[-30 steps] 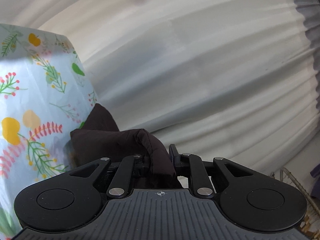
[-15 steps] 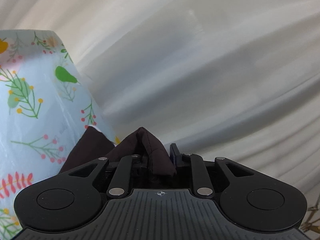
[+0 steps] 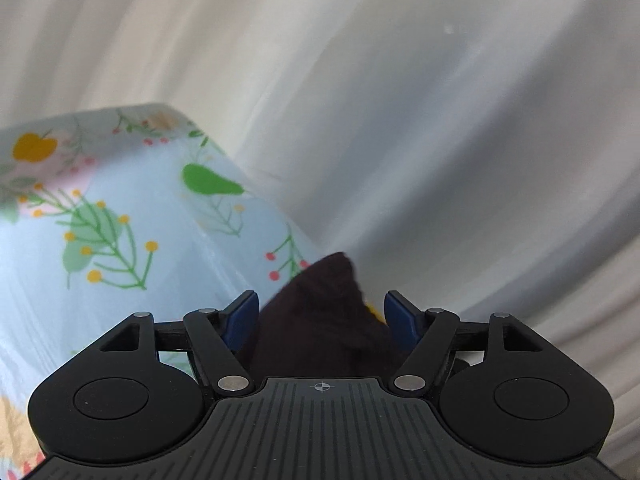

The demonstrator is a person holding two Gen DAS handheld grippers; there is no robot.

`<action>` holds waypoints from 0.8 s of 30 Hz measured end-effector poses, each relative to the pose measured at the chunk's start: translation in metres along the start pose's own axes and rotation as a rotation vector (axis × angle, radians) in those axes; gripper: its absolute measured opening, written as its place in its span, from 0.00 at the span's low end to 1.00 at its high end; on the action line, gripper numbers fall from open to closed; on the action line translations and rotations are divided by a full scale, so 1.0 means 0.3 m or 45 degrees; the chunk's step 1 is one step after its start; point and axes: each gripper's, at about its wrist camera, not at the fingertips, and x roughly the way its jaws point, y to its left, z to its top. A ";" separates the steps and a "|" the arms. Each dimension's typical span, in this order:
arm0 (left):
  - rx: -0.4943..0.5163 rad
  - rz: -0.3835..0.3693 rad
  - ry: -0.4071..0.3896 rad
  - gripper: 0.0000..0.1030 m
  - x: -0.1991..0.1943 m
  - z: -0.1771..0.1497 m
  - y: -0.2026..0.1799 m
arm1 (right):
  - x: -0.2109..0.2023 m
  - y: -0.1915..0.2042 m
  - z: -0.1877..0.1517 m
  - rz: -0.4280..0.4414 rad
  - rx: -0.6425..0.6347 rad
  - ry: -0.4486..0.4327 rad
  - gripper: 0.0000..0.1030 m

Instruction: Fold large clothes

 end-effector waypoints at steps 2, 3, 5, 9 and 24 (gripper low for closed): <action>0.111 -0.093 -0.020 0.74 -0.007 -0.057 -0.118 | 0.120 0.141 -0.103 0.130 -0.043 0.114 0.46; 0.155 -0.155 -0.029 0.78 -0.006 -0.094 -0.183 | 0.183 0.199 -0.157 0.175 -0.048 0.178 0.44; 0.254 -0.275 -0.043 0.83 0.014 -0.175 -0.306 | 0.313 0.288 -0.266 0.225 -0.049 0.295 0.40; 0.459 -0.222 -0.070 0.85 0.125 -0.312 -0.457 | 0.509 0.278 -0.372 0.077 -0.201 0.322 0.14; 0.569 -0.143 0.109 0.68 0.434 -0.267 -0.168 | 0.563 -0.221 -0.116 -0.098 -0.157 0.200 0.00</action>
